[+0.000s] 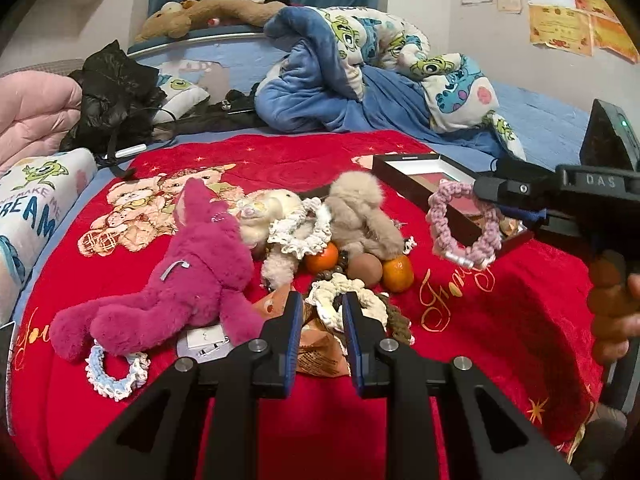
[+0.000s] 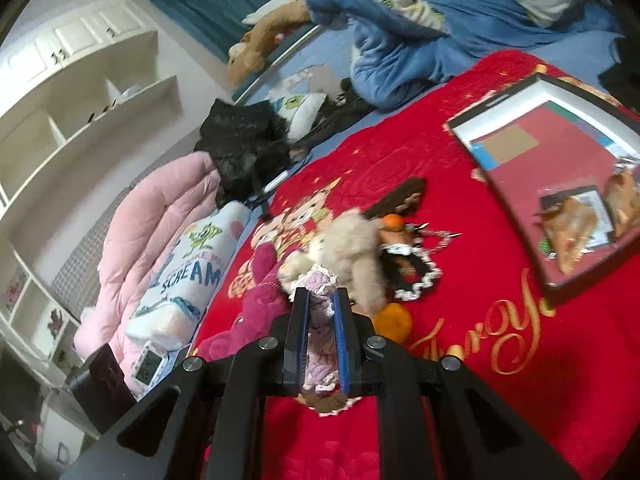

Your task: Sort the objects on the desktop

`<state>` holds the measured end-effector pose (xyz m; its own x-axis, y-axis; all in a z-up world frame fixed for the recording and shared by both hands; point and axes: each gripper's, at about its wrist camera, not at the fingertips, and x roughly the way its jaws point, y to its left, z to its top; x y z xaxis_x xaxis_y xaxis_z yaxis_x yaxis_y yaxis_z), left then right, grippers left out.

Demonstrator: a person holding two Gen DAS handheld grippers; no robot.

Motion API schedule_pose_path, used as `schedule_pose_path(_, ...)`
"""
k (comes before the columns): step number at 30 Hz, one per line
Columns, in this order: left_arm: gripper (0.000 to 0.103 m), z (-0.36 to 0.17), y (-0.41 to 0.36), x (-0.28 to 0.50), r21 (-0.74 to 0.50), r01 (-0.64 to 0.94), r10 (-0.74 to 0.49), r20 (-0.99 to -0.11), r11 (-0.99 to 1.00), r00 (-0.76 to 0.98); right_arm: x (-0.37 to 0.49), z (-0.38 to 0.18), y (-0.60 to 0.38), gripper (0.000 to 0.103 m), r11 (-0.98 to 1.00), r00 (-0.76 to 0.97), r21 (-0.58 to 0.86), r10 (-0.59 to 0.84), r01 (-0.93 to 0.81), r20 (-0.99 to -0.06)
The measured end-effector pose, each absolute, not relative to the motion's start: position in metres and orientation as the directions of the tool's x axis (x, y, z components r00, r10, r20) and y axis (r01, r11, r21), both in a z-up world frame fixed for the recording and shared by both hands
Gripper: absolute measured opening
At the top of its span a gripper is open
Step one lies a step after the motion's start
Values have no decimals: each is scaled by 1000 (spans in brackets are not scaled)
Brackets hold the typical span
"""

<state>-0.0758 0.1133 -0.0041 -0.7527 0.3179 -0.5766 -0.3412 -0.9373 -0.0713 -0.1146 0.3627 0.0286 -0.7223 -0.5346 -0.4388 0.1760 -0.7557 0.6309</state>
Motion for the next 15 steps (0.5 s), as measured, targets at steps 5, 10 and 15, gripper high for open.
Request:
schedule_pose_path(5, 22, -6, 103, -77, -54, -316, 286, -587, -947, -757, -120, 30, 353, 13, -743, -712, 639, -558, 200, -426)
schedule_pose_path(10, 22, -5, 72, -74, -52, -271, 248, -586, -961, -771, -131, 27, 313, 13, -736, -665, 629, -602, 250, -441)
schedule_pose_path(15, 22, -7, 31, -69, -48, -208, 196, -587, -977, -786, -139, 27, 272, 13, -718, -629, 621, -648, 315, -430)
